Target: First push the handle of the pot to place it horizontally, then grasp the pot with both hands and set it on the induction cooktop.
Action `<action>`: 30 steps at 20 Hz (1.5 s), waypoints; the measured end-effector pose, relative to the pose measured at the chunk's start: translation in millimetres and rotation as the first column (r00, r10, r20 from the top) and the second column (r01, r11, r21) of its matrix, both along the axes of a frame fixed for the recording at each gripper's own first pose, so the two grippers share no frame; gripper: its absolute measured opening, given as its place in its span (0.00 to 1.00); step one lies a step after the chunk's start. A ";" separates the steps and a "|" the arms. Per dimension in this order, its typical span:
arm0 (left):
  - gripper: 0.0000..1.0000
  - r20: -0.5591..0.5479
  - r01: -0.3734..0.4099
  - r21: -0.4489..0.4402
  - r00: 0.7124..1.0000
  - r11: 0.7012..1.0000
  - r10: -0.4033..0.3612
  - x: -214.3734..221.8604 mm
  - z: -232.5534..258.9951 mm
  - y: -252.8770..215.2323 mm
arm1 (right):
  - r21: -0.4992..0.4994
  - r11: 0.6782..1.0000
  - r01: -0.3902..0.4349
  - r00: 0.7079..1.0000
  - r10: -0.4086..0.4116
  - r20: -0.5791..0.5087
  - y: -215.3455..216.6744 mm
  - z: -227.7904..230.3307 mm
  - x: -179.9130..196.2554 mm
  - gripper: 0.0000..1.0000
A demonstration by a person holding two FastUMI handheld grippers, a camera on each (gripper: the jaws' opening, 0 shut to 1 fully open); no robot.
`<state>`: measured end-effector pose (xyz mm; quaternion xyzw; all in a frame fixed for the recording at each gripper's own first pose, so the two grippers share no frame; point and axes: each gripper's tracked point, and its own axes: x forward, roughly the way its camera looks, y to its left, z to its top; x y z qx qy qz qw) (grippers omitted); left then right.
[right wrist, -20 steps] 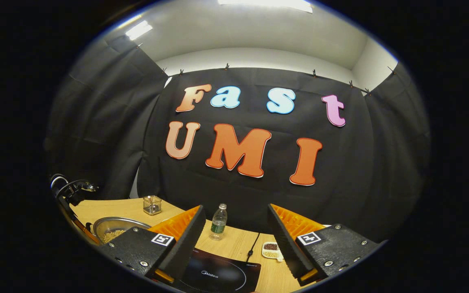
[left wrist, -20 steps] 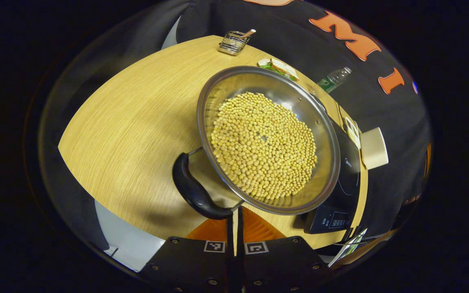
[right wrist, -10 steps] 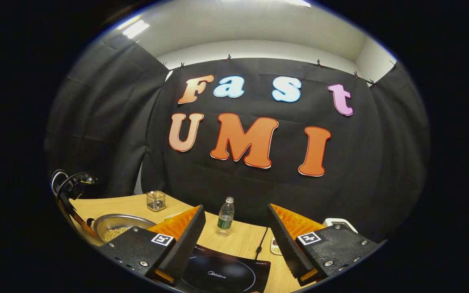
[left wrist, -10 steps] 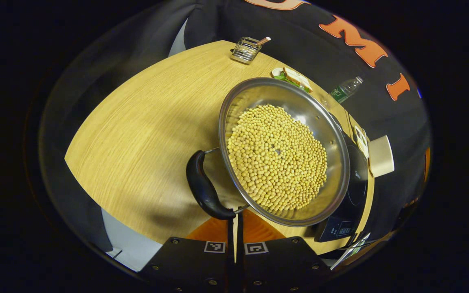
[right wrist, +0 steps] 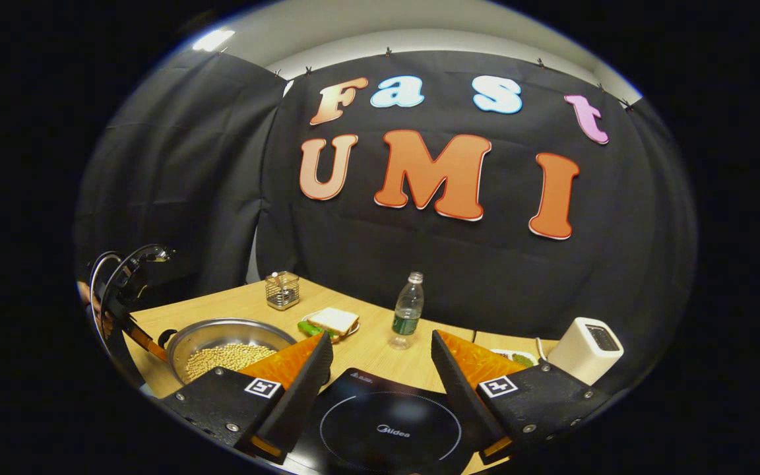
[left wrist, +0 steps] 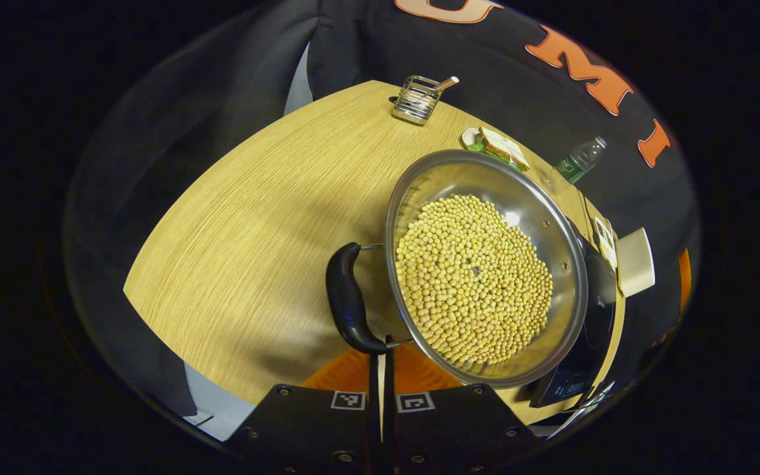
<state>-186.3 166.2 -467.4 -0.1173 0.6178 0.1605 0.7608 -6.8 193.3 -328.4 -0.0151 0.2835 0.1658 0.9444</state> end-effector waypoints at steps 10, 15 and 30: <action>0.04 0.041 0.025 0.050 0.999 0.998 -0.027 16.5 6.9 32.6 | 0.037 0.995 -0.089 0.934 0.096 -0.345 64.3 -96.7 -30.1 0.90; 0.05 0.049 0.060 0.092 0.997 0.994 -0.064 26.9 7.3 52.5 | 0.121 0.991 -0.058 0.878 0.108 -0.467 90.3 -117.6 -38.4 0.88; 0.05 0.096 0.151 0.169 0.981 0.974 -0.169 57.6 21.7 80.0 | 0.205 0.976 0.078 0.719 0.087 -0.690 118.0 -157.8 -39.8 0.86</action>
